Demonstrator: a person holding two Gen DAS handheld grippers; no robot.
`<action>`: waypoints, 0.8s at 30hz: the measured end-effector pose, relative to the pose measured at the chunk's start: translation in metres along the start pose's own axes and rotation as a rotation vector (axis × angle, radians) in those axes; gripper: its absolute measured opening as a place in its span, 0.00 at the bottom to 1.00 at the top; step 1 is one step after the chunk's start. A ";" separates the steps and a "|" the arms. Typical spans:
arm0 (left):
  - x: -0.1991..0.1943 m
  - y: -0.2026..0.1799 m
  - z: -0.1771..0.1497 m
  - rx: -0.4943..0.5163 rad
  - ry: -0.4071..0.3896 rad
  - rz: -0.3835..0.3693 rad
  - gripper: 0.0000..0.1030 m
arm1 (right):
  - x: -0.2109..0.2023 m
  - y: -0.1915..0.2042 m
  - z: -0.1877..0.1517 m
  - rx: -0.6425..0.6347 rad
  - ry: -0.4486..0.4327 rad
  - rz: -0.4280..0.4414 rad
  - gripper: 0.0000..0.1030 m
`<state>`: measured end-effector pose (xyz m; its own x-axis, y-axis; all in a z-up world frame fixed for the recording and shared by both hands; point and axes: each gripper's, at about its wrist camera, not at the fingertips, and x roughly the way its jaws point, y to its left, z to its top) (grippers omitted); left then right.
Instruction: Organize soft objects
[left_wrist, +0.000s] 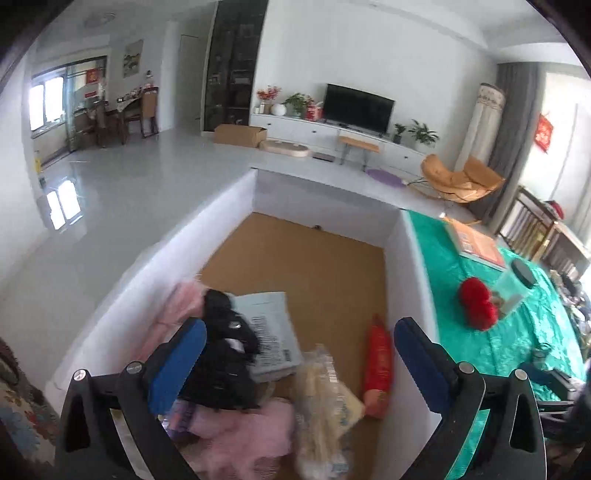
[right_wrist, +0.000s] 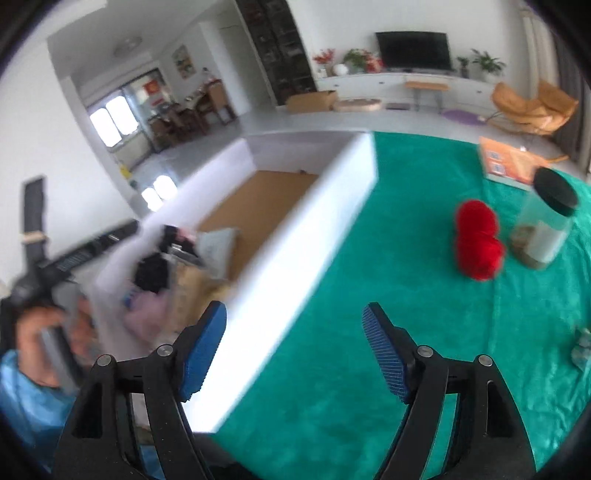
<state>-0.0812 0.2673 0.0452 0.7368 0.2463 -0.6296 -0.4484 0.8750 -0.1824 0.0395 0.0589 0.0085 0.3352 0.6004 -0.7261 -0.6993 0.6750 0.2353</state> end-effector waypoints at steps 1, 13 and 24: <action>-0.001 -0.015 -0.002 0.021 0.006 -0.046 0.98 | 0.003 -0.016 -0.014 0.011 0.013 -0.084 0.77; 0.065 -0.225 -0.076 0.352 0.250 -0.316 0.98 | -0.066 -0.164 -0.121 0.320 -0.041 -0.553 0.77; 0.165 -0.241 -0.095 0.406 0.301 -0.155 0.98 | -0.033 -0.189 -0.121 0.334 -0.003 -0.570 0.84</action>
<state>0.1004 0.0571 -0.0865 0.5745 0.0226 -0.8182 -0.0698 0.9973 -0.0214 0.0841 -0.1406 -0.0905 0.5972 0.1101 -0.7945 -0.1783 0.9840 0.0023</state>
